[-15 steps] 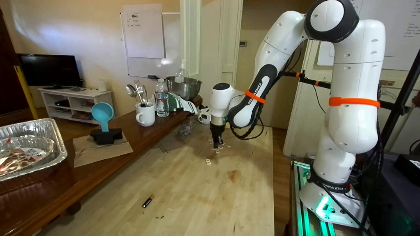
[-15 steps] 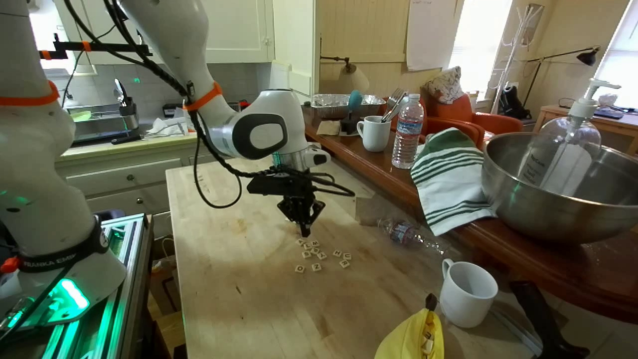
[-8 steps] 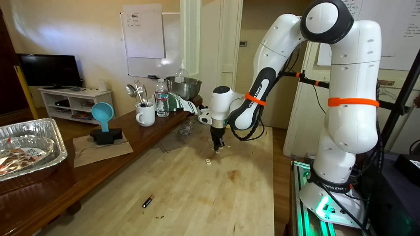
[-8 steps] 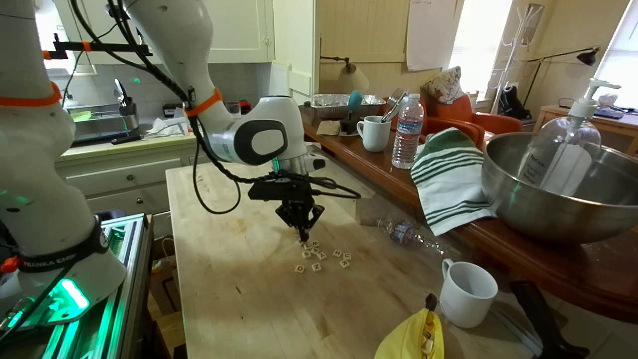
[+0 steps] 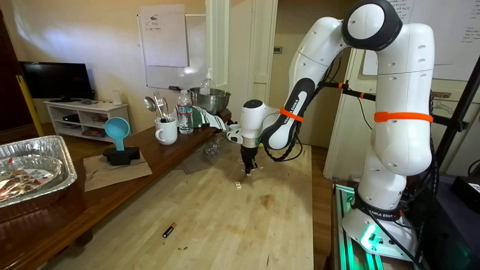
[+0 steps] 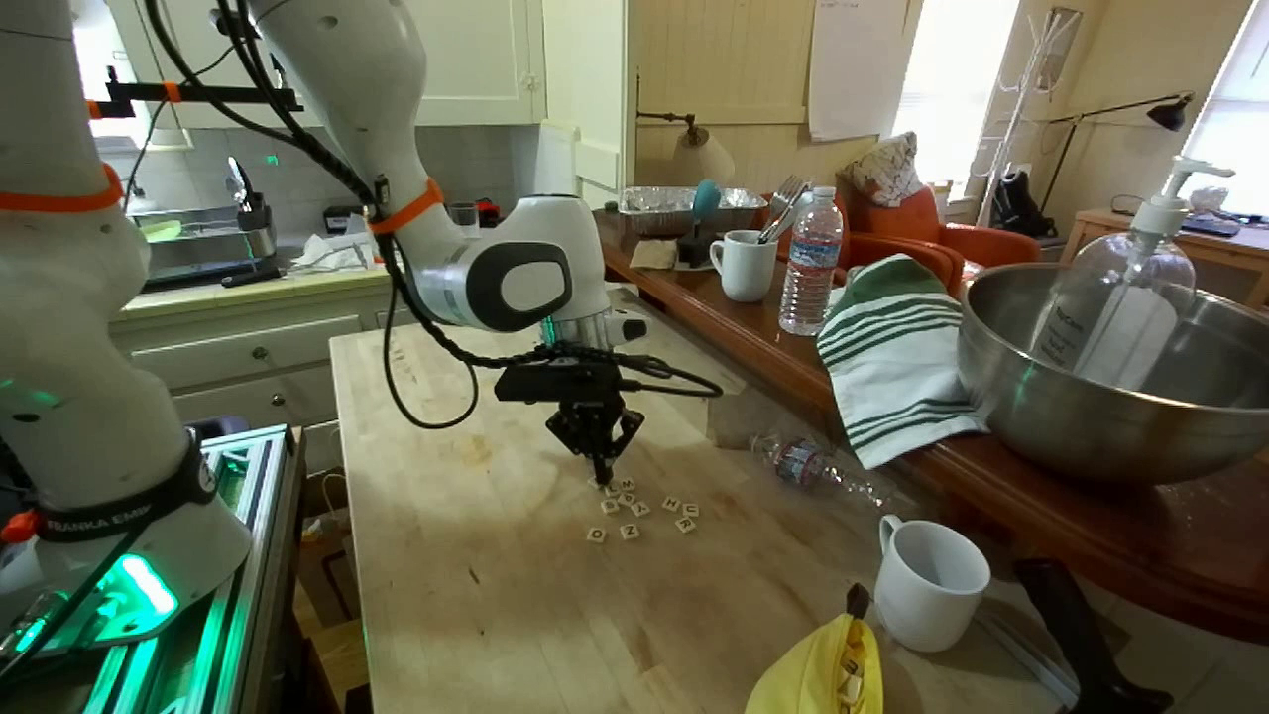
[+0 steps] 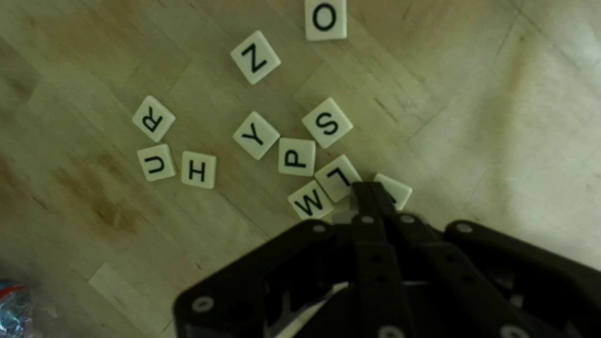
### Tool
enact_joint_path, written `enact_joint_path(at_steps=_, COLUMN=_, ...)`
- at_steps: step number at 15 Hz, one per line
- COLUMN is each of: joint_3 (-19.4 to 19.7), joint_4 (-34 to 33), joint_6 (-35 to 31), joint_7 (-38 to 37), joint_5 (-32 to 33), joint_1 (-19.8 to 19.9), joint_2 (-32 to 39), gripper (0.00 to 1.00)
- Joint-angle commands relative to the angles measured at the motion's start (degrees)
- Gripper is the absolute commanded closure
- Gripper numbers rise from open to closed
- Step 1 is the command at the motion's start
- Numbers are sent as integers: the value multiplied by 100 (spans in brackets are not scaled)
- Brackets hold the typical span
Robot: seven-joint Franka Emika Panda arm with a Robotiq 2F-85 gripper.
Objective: Align the blocks on the table
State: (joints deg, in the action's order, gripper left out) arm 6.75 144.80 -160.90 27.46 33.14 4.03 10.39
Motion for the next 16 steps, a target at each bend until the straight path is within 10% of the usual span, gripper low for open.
enact_joint_path(at_steps=1, joint_3=-16, joint_4=-72, joint_6=18, joint_7=-301, joint_5=-26, joint_1=0, joint_2=186, gripper=100)
enact_joint_path(at_steps=16, joint_3=-320, joint_4=-444, joint_6=616, joint_7=-2074, joint_5=-1813, joint_1=-168, joint_2=389, gripper=100)
